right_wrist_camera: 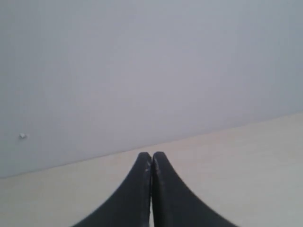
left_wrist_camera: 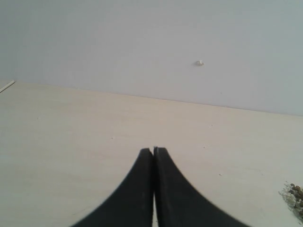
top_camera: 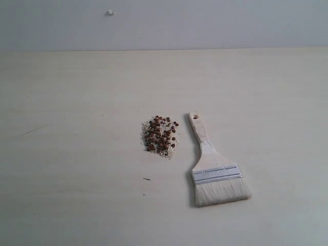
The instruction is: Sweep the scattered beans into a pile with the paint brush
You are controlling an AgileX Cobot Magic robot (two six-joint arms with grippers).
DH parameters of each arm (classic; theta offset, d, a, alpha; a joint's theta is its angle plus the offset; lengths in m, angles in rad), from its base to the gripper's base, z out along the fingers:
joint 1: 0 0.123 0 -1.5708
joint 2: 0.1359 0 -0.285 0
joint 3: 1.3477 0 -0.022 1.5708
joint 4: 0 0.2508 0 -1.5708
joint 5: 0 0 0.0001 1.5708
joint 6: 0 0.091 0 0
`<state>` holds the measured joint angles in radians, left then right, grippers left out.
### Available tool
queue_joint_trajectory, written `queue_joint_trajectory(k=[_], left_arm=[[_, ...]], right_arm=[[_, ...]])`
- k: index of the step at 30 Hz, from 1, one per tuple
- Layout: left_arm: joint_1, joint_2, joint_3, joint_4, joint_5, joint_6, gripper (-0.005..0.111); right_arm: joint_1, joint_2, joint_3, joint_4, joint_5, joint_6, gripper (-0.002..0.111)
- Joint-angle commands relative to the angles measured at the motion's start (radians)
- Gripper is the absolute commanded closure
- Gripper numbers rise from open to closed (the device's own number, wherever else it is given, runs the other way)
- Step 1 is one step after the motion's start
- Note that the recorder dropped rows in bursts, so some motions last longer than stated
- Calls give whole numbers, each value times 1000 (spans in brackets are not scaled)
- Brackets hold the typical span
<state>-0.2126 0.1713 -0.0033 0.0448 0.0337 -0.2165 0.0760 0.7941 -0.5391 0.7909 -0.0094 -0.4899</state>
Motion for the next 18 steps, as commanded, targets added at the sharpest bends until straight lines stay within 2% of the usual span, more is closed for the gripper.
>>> queue_joint_trajectory(k=[1, 18], left_arm=[[3, -9, 3, -5, -2, 3, 107], [3, -9, 3, -5, -2, 3, 107]], right_arm=[[-2, -90, 5, -5, 3, -4, 108], [-2, -165, 5, -5, 9, -1, 108]])
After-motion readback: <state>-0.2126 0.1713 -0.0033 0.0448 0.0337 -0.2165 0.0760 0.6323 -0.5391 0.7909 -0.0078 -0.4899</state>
